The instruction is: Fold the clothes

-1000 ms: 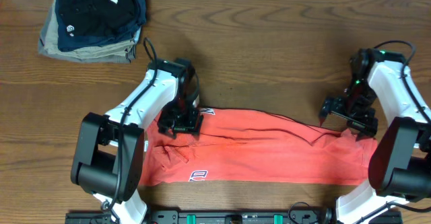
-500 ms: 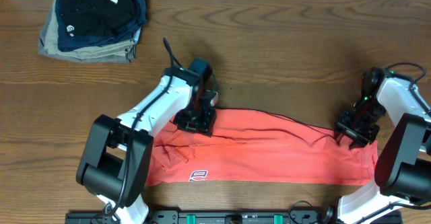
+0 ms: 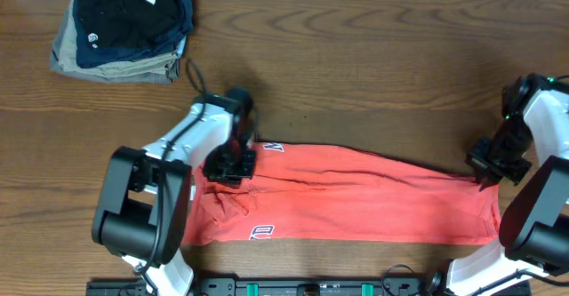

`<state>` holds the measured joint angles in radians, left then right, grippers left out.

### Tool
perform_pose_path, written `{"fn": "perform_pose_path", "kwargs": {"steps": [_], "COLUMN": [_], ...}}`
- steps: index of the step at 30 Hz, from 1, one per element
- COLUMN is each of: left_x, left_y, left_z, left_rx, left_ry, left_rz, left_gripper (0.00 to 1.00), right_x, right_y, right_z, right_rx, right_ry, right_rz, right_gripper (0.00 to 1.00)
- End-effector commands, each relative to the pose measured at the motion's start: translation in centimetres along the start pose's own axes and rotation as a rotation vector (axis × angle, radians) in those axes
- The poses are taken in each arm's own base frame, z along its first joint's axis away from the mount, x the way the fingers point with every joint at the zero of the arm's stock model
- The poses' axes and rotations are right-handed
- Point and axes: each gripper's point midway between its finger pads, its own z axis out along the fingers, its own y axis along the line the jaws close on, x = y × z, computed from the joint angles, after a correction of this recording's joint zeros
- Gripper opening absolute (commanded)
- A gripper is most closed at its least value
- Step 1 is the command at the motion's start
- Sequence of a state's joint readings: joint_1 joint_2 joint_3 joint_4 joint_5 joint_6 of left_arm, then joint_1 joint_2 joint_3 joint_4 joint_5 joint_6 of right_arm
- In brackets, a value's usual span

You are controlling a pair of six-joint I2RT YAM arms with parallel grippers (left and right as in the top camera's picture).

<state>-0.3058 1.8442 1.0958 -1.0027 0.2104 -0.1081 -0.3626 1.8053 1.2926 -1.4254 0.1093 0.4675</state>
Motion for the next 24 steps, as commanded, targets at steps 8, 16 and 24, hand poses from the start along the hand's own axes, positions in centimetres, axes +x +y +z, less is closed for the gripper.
{"fn": "perform_pose_path", "kwargs": {"steps": [8,16,24], "left_x": [0.5,0.5,0.6], "left_y": [3.4,4.0,4.0], "left_z": [0.2,0.0,-0.1], "left_rx": [0.003,0.011,0.013], "left_ry": [0.039,0.044,0.044], "left_rz": [-0.129,-0.156,-0.148], "left_gripper": [0.06,0.23,0.37], "right_x": [1.7,3.0,2.4], "right_y": [-1.5,-0.7,-0.4], "right_z": [0.4,1.9,1.9], "right_rx": [0.053,0.041,0.022], "right_ry": [0.022,0.068,0.048], "right_rz": [0.047,0.02,0.026], "right_gripper": [0.03,0.99,0.99]}}
